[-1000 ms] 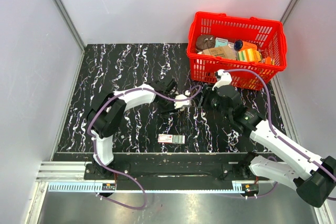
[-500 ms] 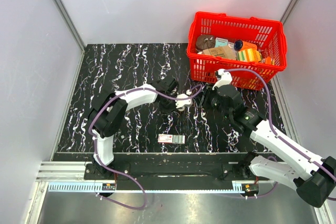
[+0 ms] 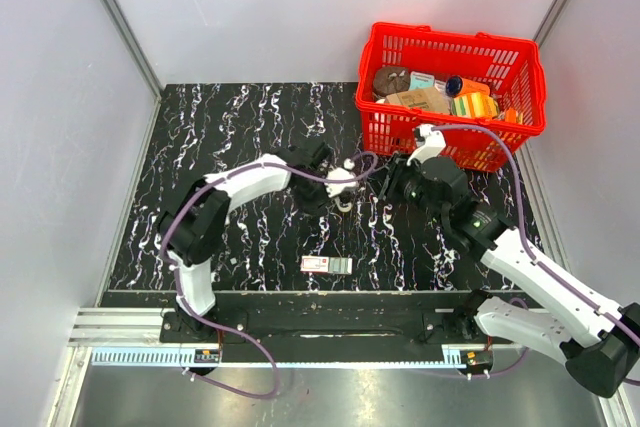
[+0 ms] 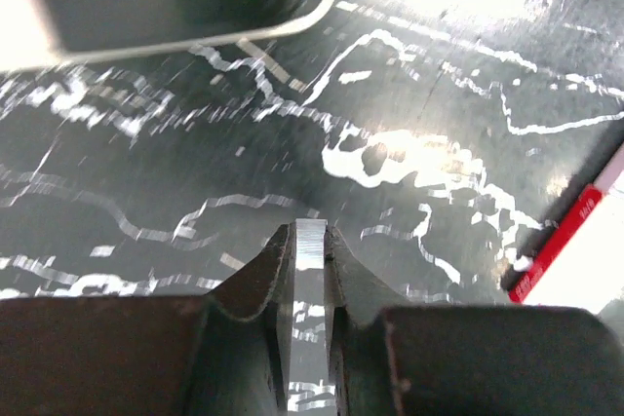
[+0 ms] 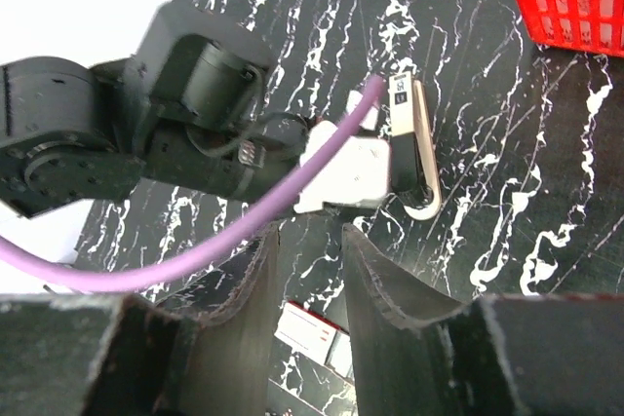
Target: Unload the staples from the stapler
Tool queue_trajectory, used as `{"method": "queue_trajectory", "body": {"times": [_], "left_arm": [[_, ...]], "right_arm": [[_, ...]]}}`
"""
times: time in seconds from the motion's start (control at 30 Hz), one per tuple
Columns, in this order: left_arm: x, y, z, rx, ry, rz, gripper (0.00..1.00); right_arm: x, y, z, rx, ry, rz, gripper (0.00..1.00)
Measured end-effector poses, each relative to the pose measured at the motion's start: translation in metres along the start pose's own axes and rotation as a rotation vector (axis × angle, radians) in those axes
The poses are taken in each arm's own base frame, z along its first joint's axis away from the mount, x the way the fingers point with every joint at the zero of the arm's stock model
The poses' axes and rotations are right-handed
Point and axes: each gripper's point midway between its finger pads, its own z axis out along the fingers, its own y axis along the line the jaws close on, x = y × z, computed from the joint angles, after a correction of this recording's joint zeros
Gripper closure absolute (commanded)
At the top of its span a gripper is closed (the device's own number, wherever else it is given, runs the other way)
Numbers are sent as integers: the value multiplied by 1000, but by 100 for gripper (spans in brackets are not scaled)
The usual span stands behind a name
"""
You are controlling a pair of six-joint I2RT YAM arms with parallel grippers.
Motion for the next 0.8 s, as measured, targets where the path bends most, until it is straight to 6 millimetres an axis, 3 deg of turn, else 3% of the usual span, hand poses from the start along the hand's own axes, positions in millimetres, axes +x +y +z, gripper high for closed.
{"method": "queue_trajectory", "body": {"times": [0.13,0.33,0.57,0.8], "left_arm": [[-4,15,-44,-23,-82,-105,100],[-28,26,-129,27,-320,-244,100],[-72,-6,-207,346,-637,-419,100],[-110,17,-275,561,-1008,-615,100]], "right_arm": [[-12,11,-4,-33,-25,4,59],[-34,31,-12,-94,-62,0,51],[-61,80,-16,-279,-84,14,38],[-58,111,-8,-426,-42,67,37]]}}
